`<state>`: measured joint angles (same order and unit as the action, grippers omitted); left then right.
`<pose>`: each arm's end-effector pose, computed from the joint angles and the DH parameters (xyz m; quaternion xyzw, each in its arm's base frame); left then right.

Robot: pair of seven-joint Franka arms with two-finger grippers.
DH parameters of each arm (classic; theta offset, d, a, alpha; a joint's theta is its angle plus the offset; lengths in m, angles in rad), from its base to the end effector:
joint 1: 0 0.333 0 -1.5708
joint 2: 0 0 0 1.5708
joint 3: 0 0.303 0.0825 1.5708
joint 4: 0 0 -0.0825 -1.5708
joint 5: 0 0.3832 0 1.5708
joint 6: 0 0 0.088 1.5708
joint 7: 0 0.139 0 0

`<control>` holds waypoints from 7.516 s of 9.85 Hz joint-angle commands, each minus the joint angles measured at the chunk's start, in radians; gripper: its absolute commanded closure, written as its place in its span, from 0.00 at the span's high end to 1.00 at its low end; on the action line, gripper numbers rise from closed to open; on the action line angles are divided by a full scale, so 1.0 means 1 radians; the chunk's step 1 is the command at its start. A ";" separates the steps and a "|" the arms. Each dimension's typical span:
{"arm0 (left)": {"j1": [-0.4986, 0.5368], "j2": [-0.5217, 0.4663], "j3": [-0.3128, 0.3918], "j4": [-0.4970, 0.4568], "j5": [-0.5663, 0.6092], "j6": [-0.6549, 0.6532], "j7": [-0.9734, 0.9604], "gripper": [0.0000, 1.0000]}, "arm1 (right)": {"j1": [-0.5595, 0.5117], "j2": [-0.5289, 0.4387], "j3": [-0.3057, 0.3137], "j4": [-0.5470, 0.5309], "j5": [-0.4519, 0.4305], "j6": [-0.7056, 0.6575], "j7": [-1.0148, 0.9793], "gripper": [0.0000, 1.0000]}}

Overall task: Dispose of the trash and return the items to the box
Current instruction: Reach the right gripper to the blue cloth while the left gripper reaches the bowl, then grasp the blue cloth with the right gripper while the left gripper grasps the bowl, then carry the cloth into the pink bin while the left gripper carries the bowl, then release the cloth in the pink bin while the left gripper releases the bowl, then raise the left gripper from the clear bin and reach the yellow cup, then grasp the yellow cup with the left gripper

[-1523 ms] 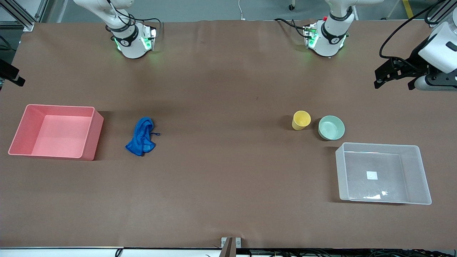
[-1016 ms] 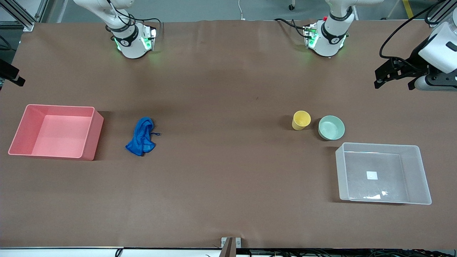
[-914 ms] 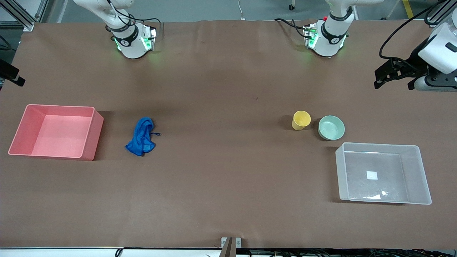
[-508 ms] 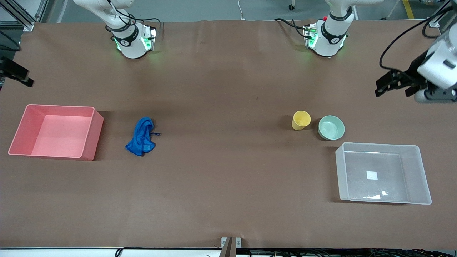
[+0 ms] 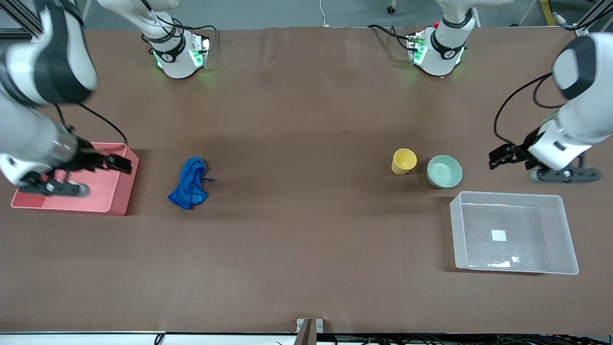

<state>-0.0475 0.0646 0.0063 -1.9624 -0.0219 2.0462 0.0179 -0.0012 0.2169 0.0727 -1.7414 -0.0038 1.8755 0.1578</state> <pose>0.5723 -0.0255 0.3980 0.9996 -0.0246 0.0095 0.0097 0.6065 0.0410 0.3972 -0.9982 0.0430 0.0415 0.0013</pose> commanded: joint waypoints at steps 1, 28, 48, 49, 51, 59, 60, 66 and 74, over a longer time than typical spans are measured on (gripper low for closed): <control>0.000 0.001 0.001 -0.223 0.014 0.212 0.054 1.00 | 0.018 0.004 0.004 -0.226 -0.008 0.243 0.063 1.00; 0.026 0.330 0.097 0.180 -0.003 0.204 0.185 0.00 | -0.081 0.126 -0.359 0.131 -0.111 -0.025 -0.648 0.01; 0.028 0.404 0.139 0.321 -0.113 0.206 0.359 0.99 | -0.092 -0.188 -0.186 0.216 0.039 -0.343 -0.185 1.00; 0.009 0.306 0.141 0.283 -0.110 0.122 0.305 0.99 | -0.089 -0.185 -0.185 0.306 0.024 -0.451 -0.187 1.00; 0.002 0.099 0.107 0.196 -0.028 -0.059 0.200 0.99 | -0.045 -0.211 -0.185 0.291 0.002 -0.510 -0.173 1.00; 0.005 -0.186 -0.184 -0.333 0.023 0.139 -0.067 0.99 | -0.066 -0.232 -0.151 0.272 -0.010 -0.437 -0.185 1.00; 0.003 -0.133 -0.227 -0.357 0.023 0.203 -0.078 0.99 | -0.063 -0.232 -0.151 0.273 -0.013 -0.438 -0.185 1.00; 0.000 0.193 -0.319 -0.391 0.037 0.534 -0.147 0.97 | -0.062 -0.232 -0.151 0.281 -0.013 -0.438 -0.195 1.00; 0.012 0.232 -0.315 -0.381 0.080 0.529 -0.147 0.00 | -0.063 -0.232 -0.152 0.281 -0.013 -0.443 -0.198 1.00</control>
<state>-0.0424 0.2881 -0.3091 -2.3401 0.0281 2.5621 -0.1120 -0.0522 0.0021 -0.0927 -1.4501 -0.0034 1.4345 -0.0327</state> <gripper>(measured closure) 0.793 0.000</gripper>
